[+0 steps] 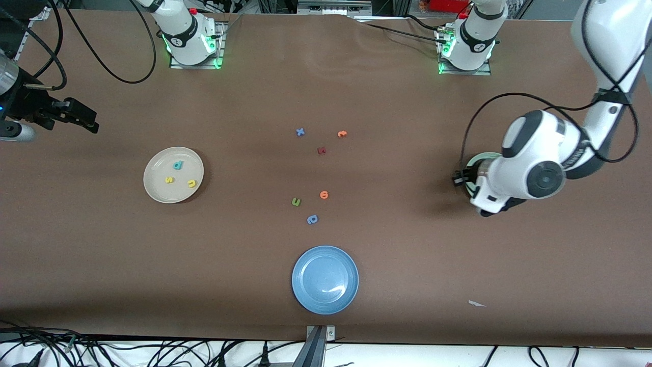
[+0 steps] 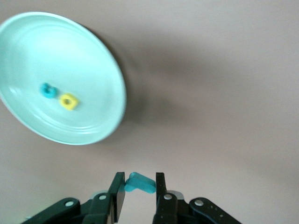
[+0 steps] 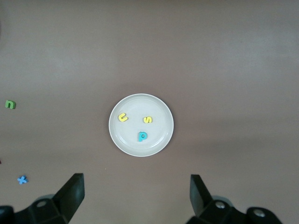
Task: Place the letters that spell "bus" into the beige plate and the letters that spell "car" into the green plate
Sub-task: 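Carry the teal letter to the green plate with the left gripper, then lower the teal letter onto the green plate and open the left gripper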
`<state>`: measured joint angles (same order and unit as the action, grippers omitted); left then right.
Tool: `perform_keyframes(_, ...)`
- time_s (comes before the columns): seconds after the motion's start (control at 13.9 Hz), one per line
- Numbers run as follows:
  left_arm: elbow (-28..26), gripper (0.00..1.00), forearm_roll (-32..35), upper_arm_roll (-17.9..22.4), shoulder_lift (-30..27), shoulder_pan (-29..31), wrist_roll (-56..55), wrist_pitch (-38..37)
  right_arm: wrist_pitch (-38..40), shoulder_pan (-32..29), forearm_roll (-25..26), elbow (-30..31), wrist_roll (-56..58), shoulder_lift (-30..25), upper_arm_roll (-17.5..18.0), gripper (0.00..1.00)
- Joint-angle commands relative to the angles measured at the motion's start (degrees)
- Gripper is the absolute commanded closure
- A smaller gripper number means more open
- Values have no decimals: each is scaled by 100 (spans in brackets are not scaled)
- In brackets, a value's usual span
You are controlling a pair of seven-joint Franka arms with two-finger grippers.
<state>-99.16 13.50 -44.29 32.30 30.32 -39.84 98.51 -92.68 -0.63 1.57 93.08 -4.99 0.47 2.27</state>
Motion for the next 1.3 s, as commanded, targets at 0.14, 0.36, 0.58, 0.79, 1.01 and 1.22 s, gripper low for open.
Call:
perform_keyframes(0.14,-411,80,520,-18,214,545,1066,-104,-5,-34,-86,52,24,-91,28,0)
perform_keyframes(0.36,-604,78,924,8,610,580,1066,211,-5,-34,-86,52,24,-91,28,0)
perform_keyframes(0.58,-860,68,1111,113,672,598,1066,730,-5,-34,-86,52,15,-91,28,0)
perform_keyframes(0.79,-790,39,1111,113,655,606,1083,749,-5,-34,-86,52,-2,-91,28,0)
perform_keyframes(1.01,-579,0,1102,79,498,606,1119,661,-5,-34,-86,52,-2,-91,28,0)
perform_keyframes(1.22,69,0,988,8,251,580,1391,14,4,-34,-86,52,-11,-100,28,0)
